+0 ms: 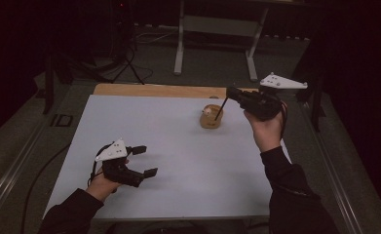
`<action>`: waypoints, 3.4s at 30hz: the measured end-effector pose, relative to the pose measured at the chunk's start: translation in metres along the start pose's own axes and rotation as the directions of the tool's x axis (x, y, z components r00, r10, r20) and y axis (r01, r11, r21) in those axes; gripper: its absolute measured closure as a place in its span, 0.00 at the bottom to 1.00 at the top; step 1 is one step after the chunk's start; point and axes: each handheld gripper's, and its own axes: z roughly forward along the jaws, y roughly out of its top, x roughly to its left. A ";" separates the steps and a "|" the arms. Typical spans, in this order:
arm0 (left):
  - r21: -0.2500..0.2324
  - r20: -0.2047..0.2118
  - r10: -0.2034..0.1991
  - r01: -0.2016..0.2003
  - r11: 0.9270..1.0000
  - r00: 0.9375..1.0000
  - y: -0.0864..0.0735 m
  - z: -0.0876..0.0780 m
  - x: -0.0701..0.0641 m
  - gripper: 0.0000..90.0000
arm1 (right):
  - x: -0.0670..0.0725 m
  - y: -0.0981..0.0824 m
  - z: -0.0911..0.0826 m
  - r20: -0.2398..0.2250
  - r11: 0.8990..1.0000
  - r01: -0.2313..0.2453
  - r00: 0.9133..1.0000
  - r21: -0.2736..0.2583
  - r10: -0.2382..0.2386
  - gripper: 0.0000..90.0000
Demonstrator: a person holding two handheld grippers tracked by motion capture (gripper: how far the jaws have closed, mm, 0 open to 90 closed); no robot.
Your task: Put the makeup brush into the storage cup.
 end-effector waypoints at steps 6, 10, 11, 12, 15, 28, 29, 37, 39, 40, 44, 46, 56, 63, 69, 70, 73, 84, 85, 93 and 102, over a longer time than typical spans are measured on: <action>-0.010 -0.082 -0.016 0.016 1.000 0.996 -0.008 -0.010 0.003 0.00 | -0.014 -0.003 0.013 0.050 1.000 0.007 0.999 0.007 -0.008 0.95; -0.031 -0.109 -0.013 0.010 0.999 0.994 -0.012 -0.018 0.005 0.00 | -0.025 -0.006 0.023 0.082 1.000 0.007 0.997 0.012 -0.008 0.95; -0.031 -0.120 -0.009 0.005 1.000 0.993 -0.014 -0.019 0.006 0.00 | -0.028 -0.006 0.026 0.087 1.000 0.000 0.996 0.009 -0.001 0.95; -0.023 -0.124 -0.008 0.006 1.000 0.992 -0.014 -0.020 0.006 0.00 | -0.032 -0.007 0.028 0.101 1.000 0.000 0.995 0.008 -0.001 0.95; -0.006 -0.133 0.003 -0.003 1.000 0.991 -0.017 -0.022 0.007 0.00 | -0.038 -0.008 0.036 0.160 1.000 0.018 0.987 0.016 -0.021 0.95; -0.028 -0.134 -0.005 0.001 1.000 0.991 -0.021 -0.024 0.012 0.00 | -0.067 -0.027 0.066 0.223 0.998 -0.059 0.974 0.035 0.049 0.95; -0.029 -0.132 -0.009 0.005 1.000 0.991 -0.021 -0.024 0.012 0.00 | -0.069 -0.030 0.068 0.225 0.997 -0.062 0.973 0.038 0.051 0.95; -0.022 -0.125 -0.011 0.008 1.000 0.992 -0.023 -0.022 0.012 0.00 | -0.078 -0.054 0.090 0.239 0.991 -0.109 0.967 0.076 0.088 0.95; -0.020 -0.124 -0.009 0.006 1.000 0.992 -0.024 -0.022 0.013 0.00 | -0.079 -0.060 0.096 0.238 0.989 -0.122 0.966 0.085 0.099 0.95; -0.021 -0.121 -0.015 0.012 1.000 0.993 -0.024 -0.022 0.013 0.00 | -0.080 -0.063 0.099 0.240 0.987 -0.125 0.966 0.096 0.099 0.95; -0.020 -0.117 -0.016 0.014 1.000 0.993 -0.025 -0.022 0.014 0.00 | -0.081 -0.074 0.108 0.246 0.982 -0.137 0.964 0.131 0.102 0.95; -0.018 -0.119 -0.015 0.013 1.000 0.993 -0.025 -0.022 0.015 0.00 | -0.083 -0.079 0.113 0.242 0.977 -0.149 0.964 0.155 0.109 0.95; -0.023 -0.112 -0.031 0.029 0.999 0.993 -0.026 -0.022 0.015 0.00 | -0.086 -0.081 0.116 0.228 0.964 -0.175 0.965 0.198 0.128 0.57; -0.022 -0.112 -0.026 0.024 0.999 0.993 -0.025 -0.022 0.014 0.00 | -0.081 -0.075 0.097 0.193 0.960 -0.173 0.972 0.221 0.131 0.12; -0.026 -0.095 -0.021 0.019 0.999 0.995 -0.022 -0.022 0.011 0.00 | -0.065 -0.075 0.074 0.143 0.971 -0.143 0.983 0.192 0.116 0.09; -0.025 -0.093 -0.020 0.018 1.000 0.995 -0.021 -0.022 0.011 0.00 | -0.062 -0.075 0.070 0.137 0.973 -0.137 0.984 0.185 0.112 0.09; -0.034 -0.091 -0.020 0.017 0.999 0.996 -0.020 -0.024 0.009 0.00 | -0.051 -0.075 0.060 0.110 0.978 -0.117 0.989 0.172 0.099 0.09; -0.048 -0.074 -0.003 0.000 0.999 0.997 -0.014 -0.027 -0.001 0.00 | -0.015 -0.092 0.027 0.003 0.986 -0.078 0.997 0.146 0.078 0.10; -0.047 -0.078 -0.004 0.000 0.999 0.997 -0.014 -0.028 -0.001 0.00 | -0.013 -0.095 0.025 0.001 0.986 -0.077 0.997 0.146 0.078 0.10; -0.038 -0.089 -0.012 0.009 0.999 0.996 -0.016 -0.036 -0.002 0.00 | -0.003 -0.124 0.013 -0.055 0.979 -0.118 0.990 0.167 0.129 0.14; -0.037 -0.079 -0.028 0.025 0.999 0.996 -0.022 -0.042 0.000 0.00 | 0.007 -0.150 -0.001 -0.085 0.969 -0.096 0.989 0.229 0.118 0.13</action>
